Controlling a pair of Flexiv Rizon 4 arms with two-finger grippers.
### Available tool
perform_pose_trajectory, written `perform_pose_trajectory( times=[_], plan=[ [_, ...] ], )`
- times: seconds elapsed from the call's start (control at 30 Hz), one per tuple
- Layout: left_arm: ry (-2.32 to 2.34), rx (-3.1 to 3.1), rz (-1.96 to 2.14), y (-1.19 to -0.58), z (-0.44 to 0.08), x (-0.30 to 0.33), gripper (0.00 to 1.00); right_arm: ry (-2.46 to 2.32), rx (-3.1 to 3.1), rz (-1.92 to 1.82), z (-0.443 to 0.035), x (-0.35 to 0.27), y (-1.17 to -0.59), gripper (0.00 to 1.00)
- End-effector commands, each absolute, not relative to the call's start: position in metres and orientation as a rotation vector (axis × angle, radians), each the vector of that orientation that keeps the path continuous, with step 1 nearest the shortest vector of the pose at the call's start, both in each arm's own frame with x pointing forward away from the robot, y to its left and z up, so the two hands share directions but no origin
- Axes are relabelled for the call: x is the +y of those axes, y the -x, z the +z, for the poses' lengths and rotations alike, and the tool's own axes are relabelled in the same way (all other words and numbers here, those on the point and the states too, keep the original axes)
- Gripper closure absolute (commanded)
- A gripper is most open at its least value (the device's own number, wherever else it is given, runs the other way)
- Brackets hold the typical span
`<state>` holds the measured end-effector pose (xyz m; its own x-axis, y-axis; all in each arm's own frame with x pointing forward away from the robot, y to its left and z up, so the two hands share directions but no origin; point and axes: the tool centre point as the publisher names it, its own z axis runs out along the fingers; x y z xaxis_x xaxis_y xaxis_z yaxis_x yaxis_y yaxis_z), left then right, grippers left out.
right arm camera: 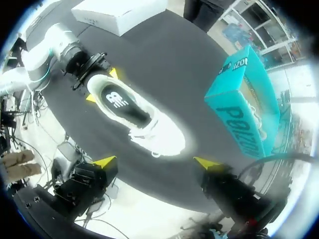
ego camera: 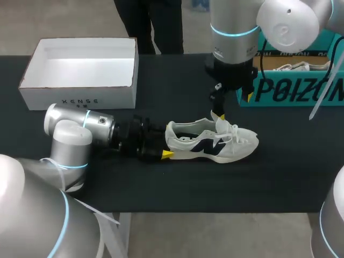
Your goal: Take the shoe out of the shoebox, open the shoe tongue, remove and reinsert the insole, then place the shoe into the shoebox
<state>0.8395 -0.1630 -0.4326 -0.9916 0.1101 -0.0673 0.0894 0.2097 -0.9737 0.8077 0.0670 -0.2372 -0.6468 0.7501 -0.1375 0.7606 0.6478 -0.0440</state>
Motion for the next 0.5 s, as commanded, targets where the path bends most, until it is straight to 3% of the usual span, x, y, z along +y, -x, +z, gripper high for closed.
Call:
perform_pose_trajectory(
  times=[0.03, 0.13, 0.4, 0.5],
  plan=[
    [0.2, -2.431, 1.953, -0.839, -0.435, -0.164, 1.0, -1.157, 2.804, -0.17, -0.237, 0.069, -0.81, 0.0],
    [0.2, -2.431, 1.953, -0.839, -0.435, -0.164, 1.0, -0.817, 2.952, -0.236, -0.237, 0.083, -0.811, 0.0],
    [0.2, -2.431, 1.953, -0.839, -0.435, -0.164, 1.0, 0.317, 3.161, 0.015, -0.244, 0.106, -0.787, 0.0],
    [0.2, -2.431, 1.953, -0.839, -0.435, -0.164, 1.0, 0.316, 3.163, -0.012, -0.243, 0.106, -0.785, 0.0]
  ],
)
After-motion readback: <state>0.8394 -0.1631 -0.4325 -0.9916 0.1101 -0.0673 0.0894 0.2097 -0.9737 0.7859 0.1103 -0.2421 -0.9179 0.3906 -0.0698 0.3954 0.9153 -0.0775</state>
